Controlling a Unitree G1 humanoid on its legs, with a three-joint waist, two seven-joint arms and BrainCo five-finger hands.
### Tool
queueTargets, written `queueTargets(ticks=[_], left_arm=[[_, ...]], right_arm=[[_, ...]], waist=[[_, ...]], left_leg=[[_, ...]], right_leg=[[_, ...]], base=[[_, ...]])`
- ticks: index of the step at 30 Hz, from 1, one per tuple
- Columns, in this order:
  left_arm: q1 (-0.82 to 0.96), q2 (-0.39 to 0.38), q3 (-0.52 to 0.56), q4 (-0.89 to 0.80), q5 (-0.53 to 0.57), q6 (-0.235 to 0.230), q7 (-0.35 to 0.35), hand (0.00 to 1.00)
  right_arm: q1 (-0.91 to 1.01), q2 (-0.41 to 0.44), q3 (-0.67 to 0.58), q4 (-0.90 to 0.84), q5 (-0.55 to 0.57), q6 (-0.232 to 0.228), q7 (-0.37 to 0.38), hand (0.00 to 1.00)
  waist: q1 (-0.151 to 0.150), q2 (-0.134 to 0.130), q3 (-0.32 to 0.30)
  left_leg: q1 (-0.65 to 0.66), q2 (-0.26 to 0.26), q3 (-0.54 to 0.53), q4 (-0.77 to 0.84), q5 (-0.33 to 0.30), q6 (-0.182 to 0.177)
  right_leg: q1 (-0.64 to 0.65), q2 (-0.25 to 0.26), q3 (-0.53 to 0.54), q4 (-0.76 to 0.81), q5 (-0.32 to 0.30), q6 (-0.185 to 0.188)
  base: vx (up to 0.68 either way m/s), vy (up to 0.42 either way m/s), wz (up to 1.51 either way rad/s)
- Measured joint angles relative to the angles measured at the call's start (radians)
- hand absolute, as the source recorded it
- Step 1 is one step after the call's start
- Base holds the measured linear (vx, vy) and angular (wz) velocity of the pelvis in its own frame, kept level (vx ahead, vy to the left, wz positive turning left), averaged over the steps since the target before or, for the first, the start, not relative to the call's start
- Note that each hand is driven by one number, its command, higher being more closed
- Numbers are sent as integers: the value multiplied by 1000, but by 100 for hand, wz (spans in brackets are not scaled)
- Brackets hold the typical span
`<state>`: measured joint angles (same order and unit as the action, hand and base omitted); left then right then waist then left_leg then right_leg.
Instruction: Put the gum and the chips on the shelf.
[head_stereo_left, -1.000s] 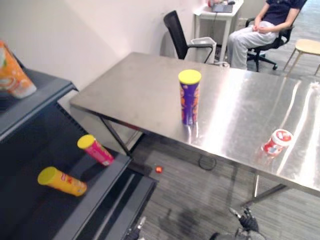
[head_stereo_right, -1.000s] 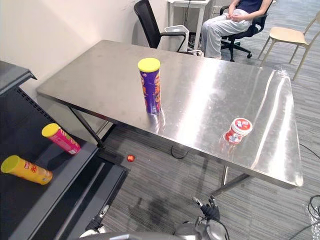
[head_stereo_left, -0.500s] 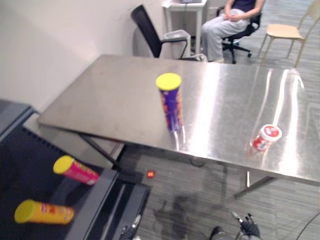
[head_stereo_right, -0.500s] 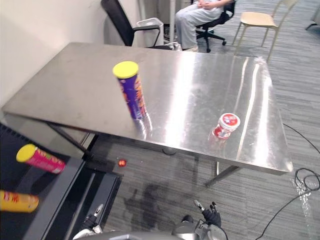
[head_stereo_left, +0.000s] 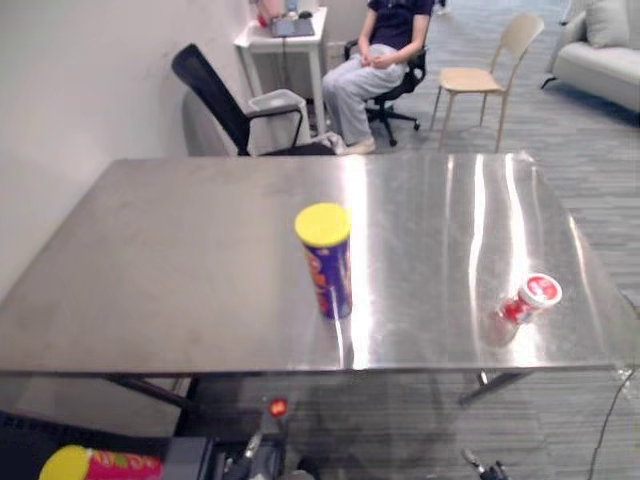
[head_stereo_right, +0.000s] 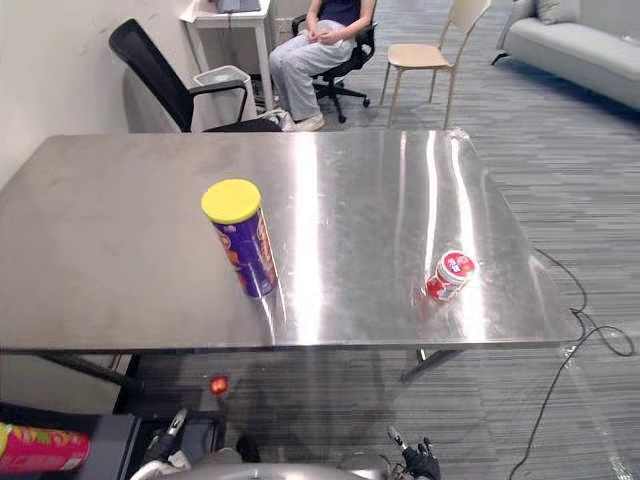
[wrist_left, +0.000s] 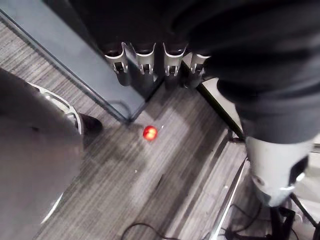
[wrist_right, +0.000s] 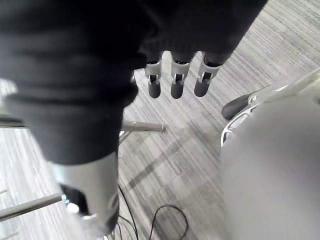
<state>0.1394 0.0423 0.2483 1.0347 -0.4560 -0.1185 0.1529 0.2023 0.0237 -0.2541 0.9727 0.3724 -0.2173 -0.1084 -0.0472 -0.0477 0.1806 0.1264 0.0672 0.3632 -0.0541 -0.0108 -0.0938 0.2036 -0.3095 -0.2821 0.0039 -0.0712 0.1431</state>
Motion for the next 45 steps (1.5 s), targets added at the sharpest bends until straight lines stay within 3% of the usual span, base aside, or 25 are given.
queueTargets(ticks=[4, 8, 13, 27, 31, 37, 41, 42, 45], left_arm=[[-8, 1, -22, 51, 46, 6, -2, 0], [-7, -2, -56, 79, 46, 7, -2, 0], [-8, -6, -56, 78, 47, 13, -6, 0], [-18, -19, -13, 69, 84, 20, -21, 0], [-16, -36, -3, 58, 86, 21, -21, 0], [-12, -43, 35, 37, 86, 34, -24, 0], [-11, -41, 35, 37, 88, 36, -25, 0], [-10, -41, 35, 37, 88, 41, -25, 0], [-4, -41, 30, 32, 89, 45, -25, 0]], right_arm=[[0, 4, 3, 9, 1, -6, -16, 0], [-10, -15, 2, 52, 0, -5, -39, 0], [-12, -18, -4, 65, 0, -5, -58, 0], [-32, -14, -69, 44, 44, 2, -68, 0], [-21, -20, -144, 9, 78, 4, -92, 0], [-27, -28, -264, -100, 132, -1, -123, 0], [-38, -26, -326, -283, 167, -3, -177, 0], [-55, -40, -329, -419, 167, -6, -210, 0], [-83, -51, -332, -611, 167, -14, -262, 0]], waist=[[-6, 8, -35], [-1, 28, -80], [12, 30, -84], [28, 33, -72], [29, 50, -75], [38, 41, -87], [47, 36, -108], [47, 36, -113], [45, 37, -124]], left_leg=[[70, -18, 16, -44, 22, 7], [75, 33, 11, -44, 24, 4], [102, 62, 29, -44, 25, 3], [88, 58, 92, -52, 36, -20], [74, 65, 89, -52, 41, -21], [62, 64, 94, -52, 40, -20], [36, 62, 94, -52, 41, -22], [37, 62, 95, -52, 42, -24], [44, 65, 99, -51, 42, -24]], right_leg=[[30, 2, 29, 1, 7, 10], [33, 51, 33, 16, 12, 1], [45, 78, 46, 15, 13, 1], [4, 72, 63, -18, -3, 10], [-5, 77, 59, -10, -10, 19], [-13, 78, 70, -18, -12, 20], [-37, 77, 71, -15, -6, 13], [-38, 77, 70, -12, 0, 21], [-38, 80, 69, -1, 1, 20]], base=[[196, 26, -16], [119, -100, 7], [43, -117, -13], [-102, -47, -15], [-156, -20, 7], [0, 12, 0], [118, 12, 0], [158, 2, -1], [156, 0, 1]])
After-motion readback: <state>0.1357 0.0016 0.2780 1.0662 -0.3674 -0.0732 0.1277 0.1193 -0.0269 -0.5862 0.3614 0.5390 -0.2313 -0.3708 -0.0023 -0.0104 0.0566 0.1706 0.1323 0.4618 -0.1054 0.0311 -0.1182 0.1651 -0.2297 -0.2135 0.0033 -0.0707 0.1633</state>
